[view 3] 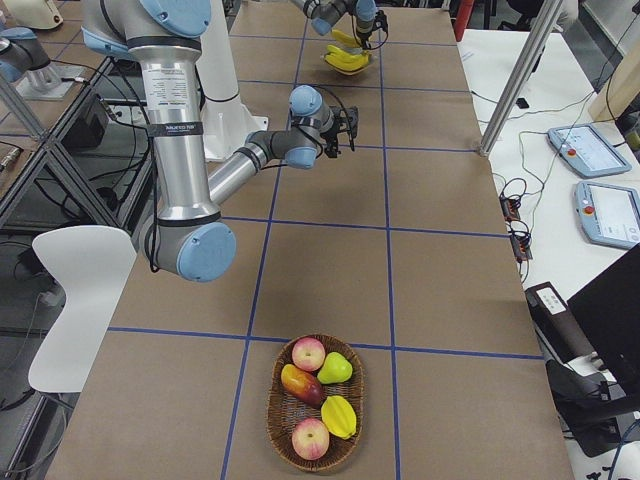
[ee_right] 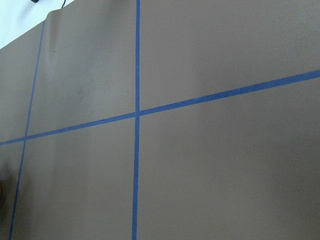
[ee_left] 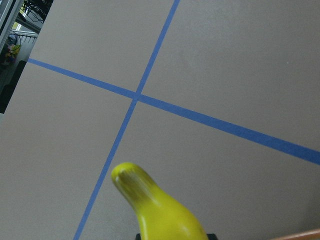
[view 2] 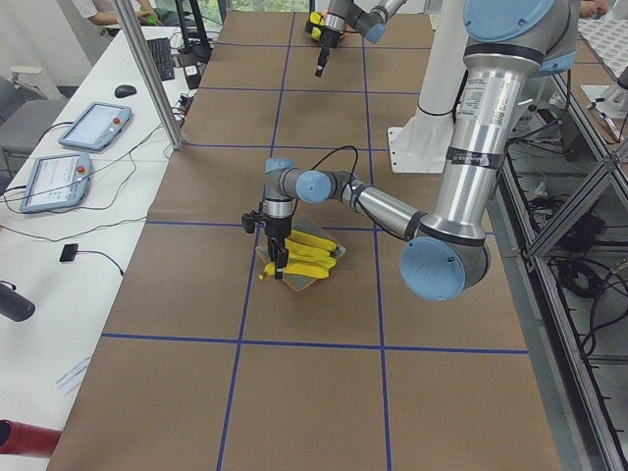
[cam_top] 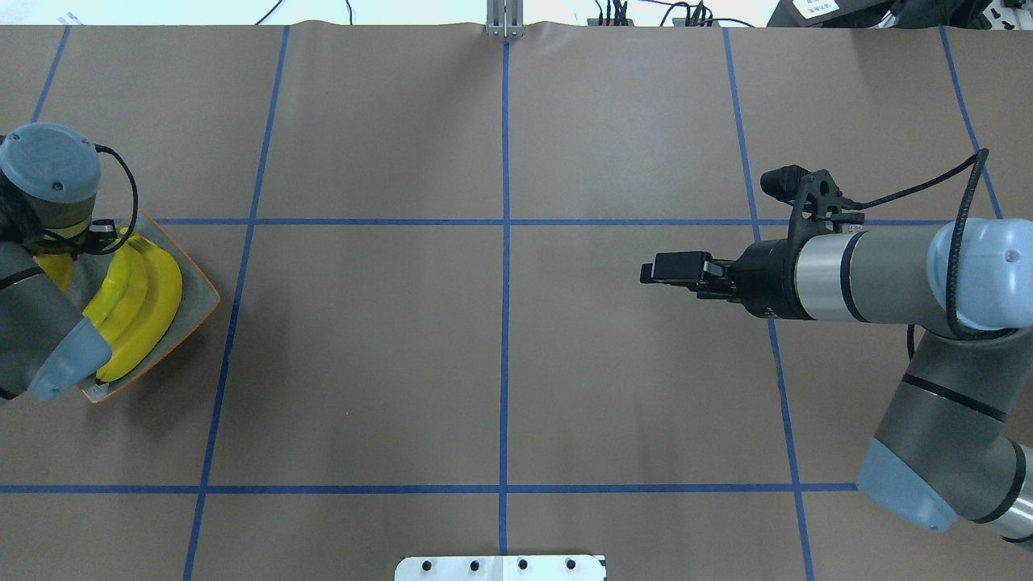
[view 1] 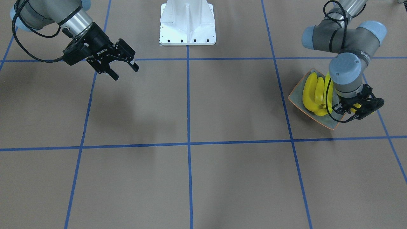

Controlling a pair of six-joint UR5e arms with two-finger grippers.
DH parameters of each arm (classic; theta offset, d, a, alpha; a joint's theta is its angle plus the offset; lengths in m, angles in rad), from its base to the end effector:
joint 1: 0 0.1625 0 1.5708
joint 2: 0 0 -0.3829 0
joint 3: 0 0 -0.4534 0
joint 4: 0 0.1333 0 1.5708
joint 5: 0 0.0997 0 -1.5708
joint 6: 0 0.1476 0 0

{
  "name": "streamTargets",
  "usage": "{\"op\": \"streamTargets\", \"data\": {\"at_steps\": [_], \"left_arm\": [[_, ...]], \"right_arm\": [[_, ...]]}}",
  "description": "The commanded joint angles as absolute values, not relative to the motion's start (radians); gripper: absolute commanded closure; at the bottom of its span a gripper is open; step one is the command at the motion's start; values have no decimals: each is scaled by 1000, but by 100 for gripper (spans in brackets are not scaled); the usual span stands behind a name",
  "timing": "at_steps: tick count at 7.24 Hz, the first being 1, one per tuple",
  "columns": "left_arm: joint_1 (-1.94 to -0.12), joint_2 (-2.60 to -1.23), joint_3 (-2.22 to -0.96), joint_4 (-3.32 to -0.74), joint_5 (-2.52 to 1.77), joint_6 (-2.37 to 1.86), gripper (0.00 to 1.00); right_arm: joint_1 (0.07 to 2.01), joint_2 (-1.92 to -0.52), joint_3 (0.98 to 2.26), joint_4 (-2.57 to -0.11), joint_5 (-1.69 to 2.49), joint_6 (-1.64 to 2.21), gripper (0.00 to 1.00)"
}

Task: Transfer all bananas from basket to plate

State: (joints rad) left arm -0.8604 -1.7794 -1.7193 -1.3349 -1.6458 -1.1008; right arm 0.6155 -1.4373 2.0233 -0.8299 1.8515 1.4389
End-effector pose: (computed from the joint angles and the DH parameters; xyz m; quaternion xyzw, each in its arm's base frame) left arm 0.3122 -0.5504 0.5127 0.0079 0.0707 -0.1912 0.9790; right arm -0.4287 -0.4163 0.2287 0.1200 -0.6079 0.1032 0.7781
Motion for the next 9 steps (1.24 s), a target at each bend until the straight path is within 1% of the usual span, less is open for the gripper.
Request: {"op": "streamTargets", "data": {"at_steps": [1,3,4,5,6,7,8,9], "left_arm": [[-862,-1782,-1782,-1325,-1654,-1059,0],[-917,-1802,-1868,-1278,-1745,-999,0],[-931,-1860,-1887,-1223,-1756,-999,0],[-960,-1888,-1922,-1174,-1819,-999,0],[-971,-1893,-1986,-1158,-1860,-999,0],[-971,-1893,-2041,-1160,-1918,-999,0],[-974,-1891,-2090,-1167,-1966,-952,0],[-985,-1890,-2111,-1170,-1998,-881,0]], "right_arm": [[614,-1437,2025,-830,1852,1439,0],[614,-1437,2025,-830,1852,1439,0],[612,-1437,2025,-830,1852,1439,0],[612,-1437,2025,-828,1852,1439,0],[615,-1442,2034,-830,1852,1439,0],[624,-1457,2054,-830,1853,1439,0],[656,-1503,2072,-830,1868,1437,0],[717,-1546,2075,-830,1912,1433,0]]}}
